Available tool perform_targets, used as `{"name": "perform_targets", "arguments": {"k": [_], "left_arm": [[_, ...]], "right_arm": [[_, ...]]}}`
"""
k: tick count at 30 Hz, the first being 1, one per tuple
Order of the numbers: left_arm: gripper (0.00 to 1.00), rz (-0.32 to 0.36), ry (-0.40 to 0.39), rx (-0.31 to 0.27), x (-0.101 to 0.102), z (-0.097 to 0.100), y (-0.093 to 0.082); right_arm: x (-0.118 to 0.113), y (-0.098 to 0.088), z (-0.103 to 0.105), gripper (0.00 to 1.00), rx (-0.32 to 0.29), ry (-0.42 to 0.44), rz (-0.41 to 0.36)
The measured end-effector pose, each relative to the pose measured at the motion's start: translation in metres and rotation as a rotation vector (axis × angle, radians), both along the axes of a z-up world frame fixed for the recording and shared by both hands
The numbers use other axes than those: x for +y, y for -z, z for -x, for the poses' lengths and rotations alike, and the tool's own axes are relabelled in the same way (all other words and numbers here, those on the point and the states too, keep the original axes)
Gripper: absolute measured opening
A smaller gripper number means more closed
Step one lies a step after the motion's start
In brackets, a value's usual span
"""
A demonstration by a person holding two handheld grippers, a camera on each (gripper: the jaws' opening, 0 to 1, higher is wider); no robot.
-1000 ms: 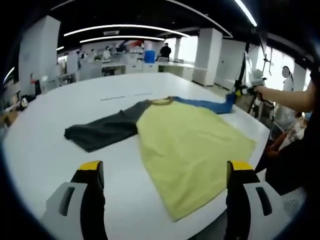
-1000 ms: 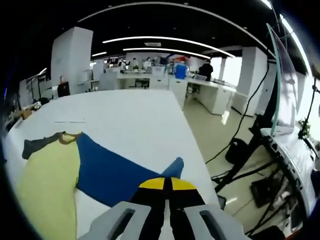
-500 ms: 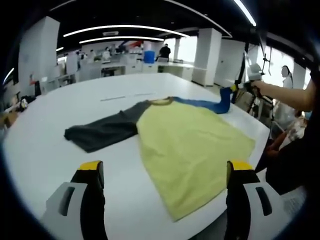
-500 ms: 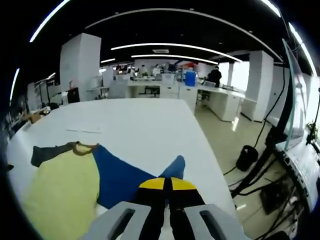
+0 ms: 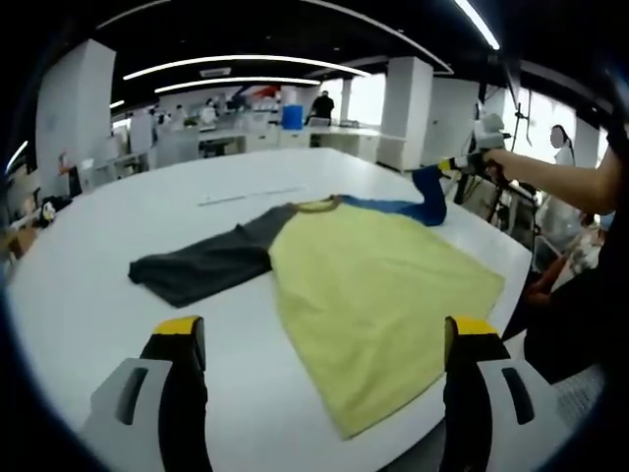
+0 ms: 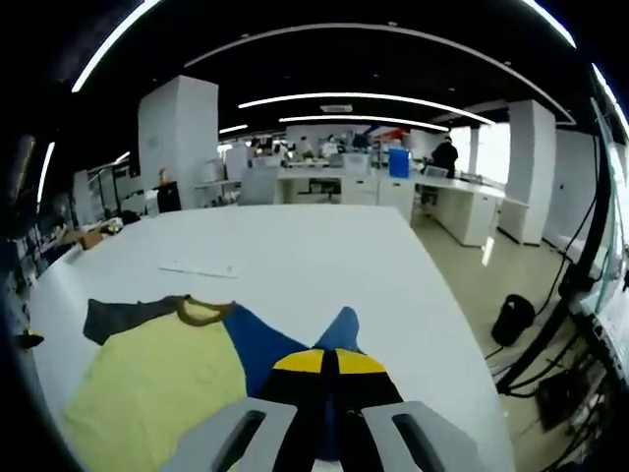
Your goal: Fold the garment on the visible template until the final outline fits inside the template.
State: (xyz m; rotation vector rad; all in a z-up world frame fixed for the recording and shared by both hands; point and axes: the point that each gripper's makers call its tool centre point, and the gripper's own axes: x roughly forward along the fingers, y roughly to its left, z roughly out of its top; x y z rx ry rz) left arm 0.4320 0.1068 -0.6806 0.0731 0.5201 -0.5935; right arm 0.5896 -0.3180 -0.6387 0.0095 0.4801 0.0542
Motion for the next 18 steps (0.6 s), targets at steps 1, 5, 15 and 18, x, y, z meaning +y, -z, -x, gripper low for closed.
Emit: {"name": "perform_targets", "arguments": {"k": [1,5,15,18], "left_arm": [[0.99,-0.001,0.004,0.003,0.000,0.000,0.001],[0.99,-0.005,0.013,0.003,-0.002,0.002,0.001],[0.99,-0.001,0.017,0.009,-0.003,0.002,0.001],[0.99,0.001,0.014,0.007,-0.002,0.002,0.001]], "right_arm": [[0.003,0.000,-0.001,0.00,-0.001,-0.004,-0.003],[0.021,-0.001,-0.006,0.00,0.000,-0.045,-0.012],[0.062,-0.003,-0.018,0.00,-0.003,-0.111,-0.042],[0.073,-0.004,-0.020,0.00,-0.007,-0.132,-0.046]]}}
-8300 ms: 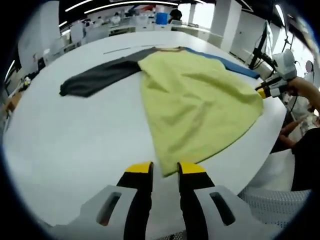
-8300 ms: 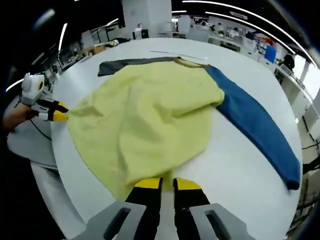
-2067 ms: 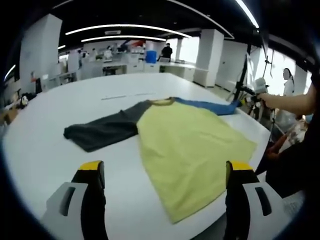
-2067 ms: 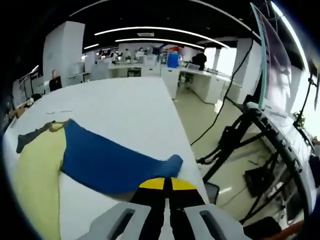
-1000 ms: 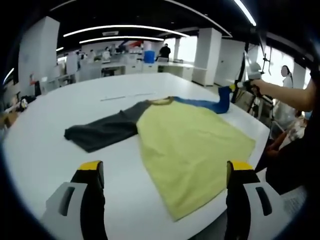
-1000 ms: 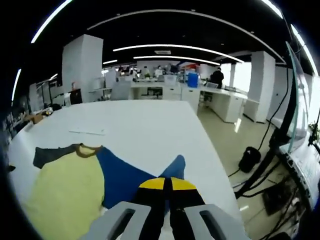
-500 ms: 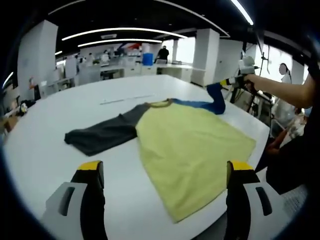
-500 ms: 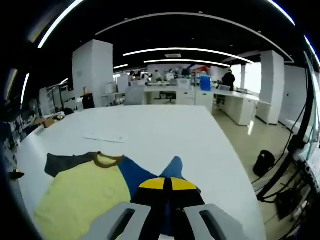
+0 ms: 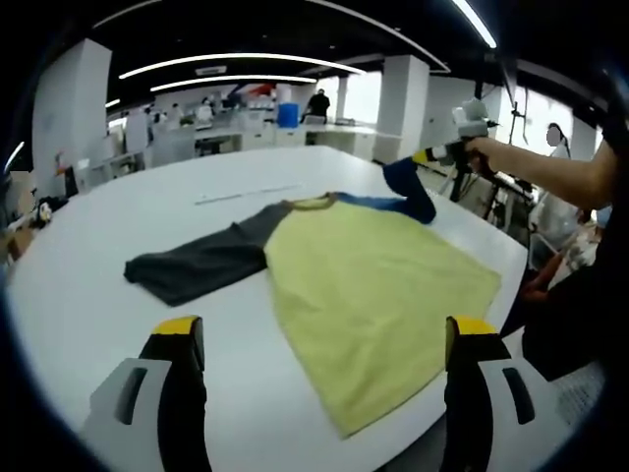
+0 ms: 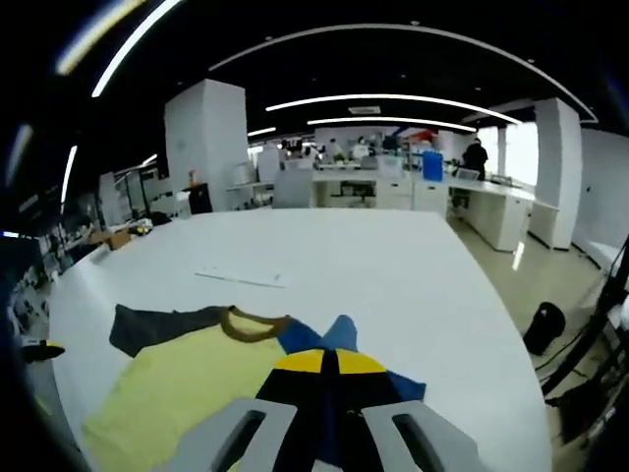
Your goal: Fold the garment on the visible template until the final outline fits inside the template.
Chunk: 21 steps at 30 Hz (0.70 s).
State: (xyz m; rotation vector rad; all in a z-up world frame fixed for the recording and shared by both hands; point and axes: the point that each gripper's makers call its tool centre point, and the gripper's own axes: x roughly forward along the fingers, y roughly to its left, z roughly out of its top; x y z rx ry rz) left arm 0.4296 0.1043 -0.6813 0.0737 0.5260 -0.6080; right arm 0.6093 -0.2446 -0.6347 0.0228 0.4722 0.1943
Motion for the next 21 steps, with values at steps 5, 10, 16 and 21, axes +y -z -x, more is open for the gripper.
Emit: {"name": "perform_targets", "arguments": {"k": [5,10,16,21], "left_arm": [[0.99,-0.004,-0.007,0.006,0.004,0.001,0.003],[0.99,-0.006,-0.011,0.010,0.005,0.003,0.005],[0.99,-0.006,-0.013,0.004,0.006,0.002,0.004],[0.99,-0.006,-0.014,0.005,0.008,0.001,0.006]], "right_arm": [[0.016,0.001,-0.004,0.00,0.006,-0.025,-0.011],[0.036,-0.001,-0.008,0.00,0.001,-0.048,-0.040],[0.062,-0.004,-0.014,0.00,-0.011,-0.092,-0.059],[0.077,-0.005,-0.019,0.00,-0.011,-0.116,-0.060]]}}
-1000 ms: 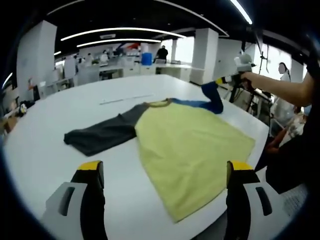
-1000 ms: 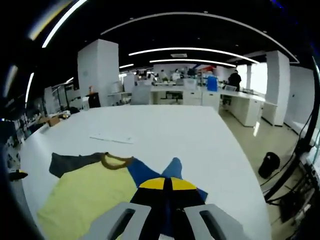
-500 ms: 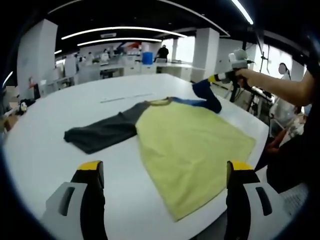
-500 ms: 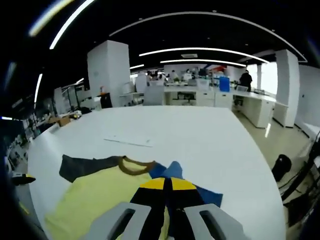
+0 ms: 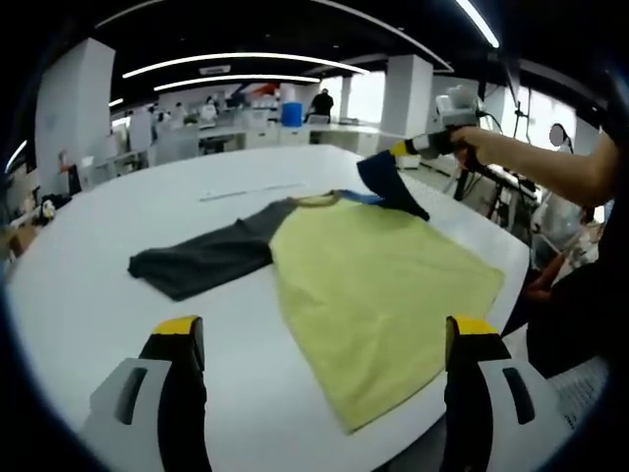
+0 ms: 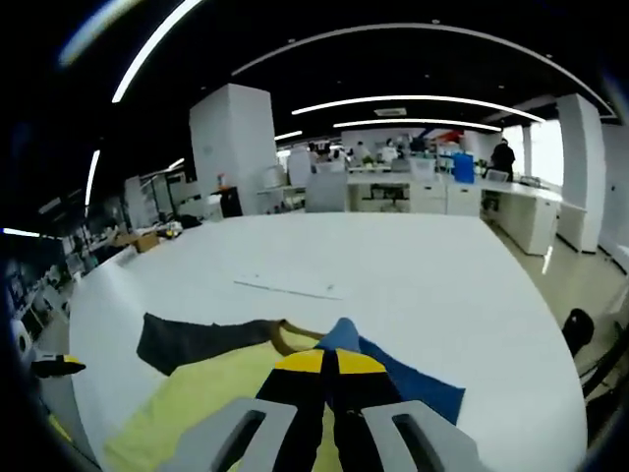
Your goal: Fold the garment on the visible template until the final outline fits inside the template.
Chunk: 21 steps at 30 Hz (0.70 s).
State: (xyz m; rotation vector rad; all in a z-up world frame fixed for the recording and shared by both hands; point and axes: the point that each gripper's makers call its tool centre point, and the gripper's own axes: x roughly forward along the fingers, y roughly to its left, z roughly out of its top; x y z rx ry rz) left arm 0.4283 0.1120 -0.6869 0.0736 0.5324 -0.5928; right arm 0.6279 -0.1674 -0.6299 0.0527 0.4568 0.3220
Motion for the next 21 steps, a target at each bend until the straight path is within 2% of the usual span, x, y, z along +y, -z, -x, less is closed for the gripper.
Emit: {"name": "perform_targets", "arguments": {"k": [8,12,21], "left_arm": [[0.98,0.003,0.008,0.005,-0.001,-0.001,0.002],[0.98,0.009,0.013,-0.018,-0.002,-0.004,-0.001],[0.97,0.004,0.009,-0.025,0.000,-0.005,-0.003]], "right_arm": [[0.022,0.001,-0.007,0.00,0.002,-0.021,-0.021],[0.033,0.003,-0.012,0.00,0.007,-0.037,-0.030],[0.069,0.003,-0.016,0.00,-0.003,-0.109,-0.035]]}}
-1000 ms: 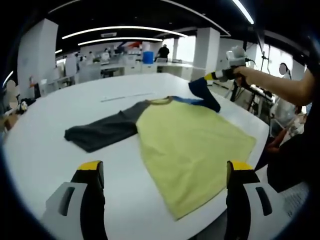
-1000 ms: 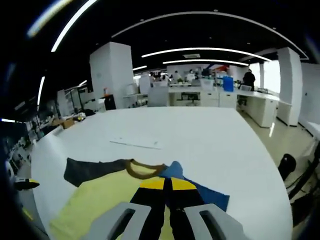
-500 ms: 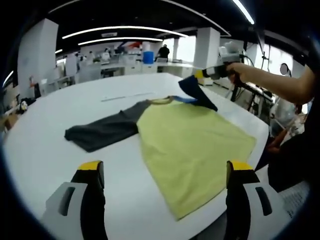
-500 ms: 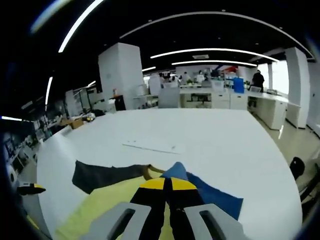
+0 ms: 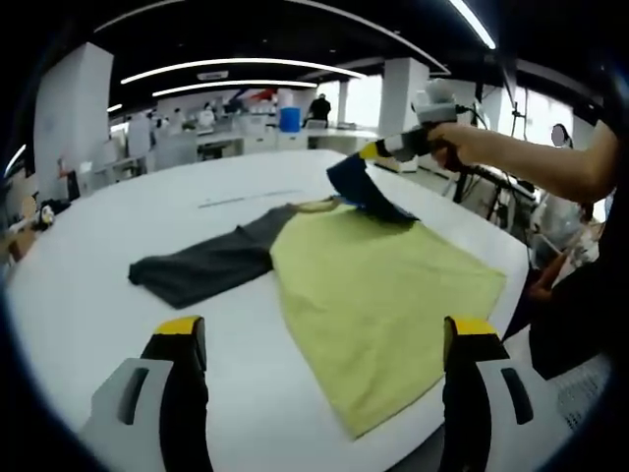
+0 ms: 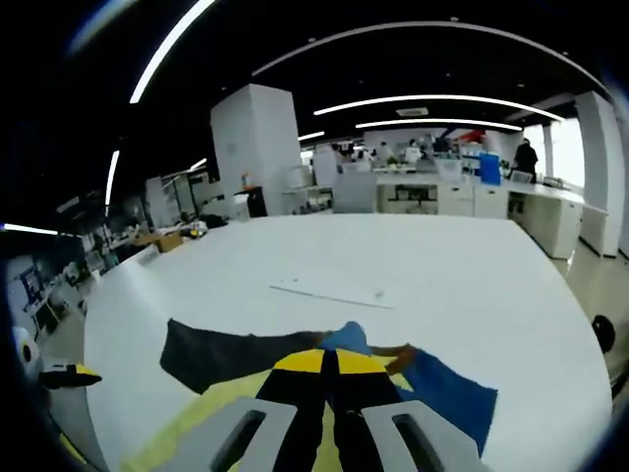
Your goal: Fold the garment on the visible template until the final outline fits inside the template.
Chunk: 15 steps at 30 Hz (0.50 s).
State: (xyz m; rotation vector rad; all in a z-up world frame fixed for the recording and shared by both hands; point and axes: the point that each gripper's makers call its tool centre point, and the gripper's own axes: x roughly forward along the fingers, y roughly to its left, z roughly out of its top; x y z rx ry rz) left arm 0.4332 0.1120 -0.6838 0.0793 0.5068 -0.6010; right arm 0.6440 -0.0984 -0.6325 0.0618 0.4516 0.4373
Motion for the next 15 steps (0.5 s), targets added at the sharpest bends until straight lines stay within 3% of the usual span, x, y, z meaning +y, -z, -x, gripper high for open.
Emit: {"name": "perform_targets", "arguments": {"k": [15], "left_arm": [[0.96,-0.014,-0.013,0.017,0.003,0.003,0.004]], "right_arm": [[0.037,0.001,-0.003,0.00,0.002,-0.071,0.006]]}}
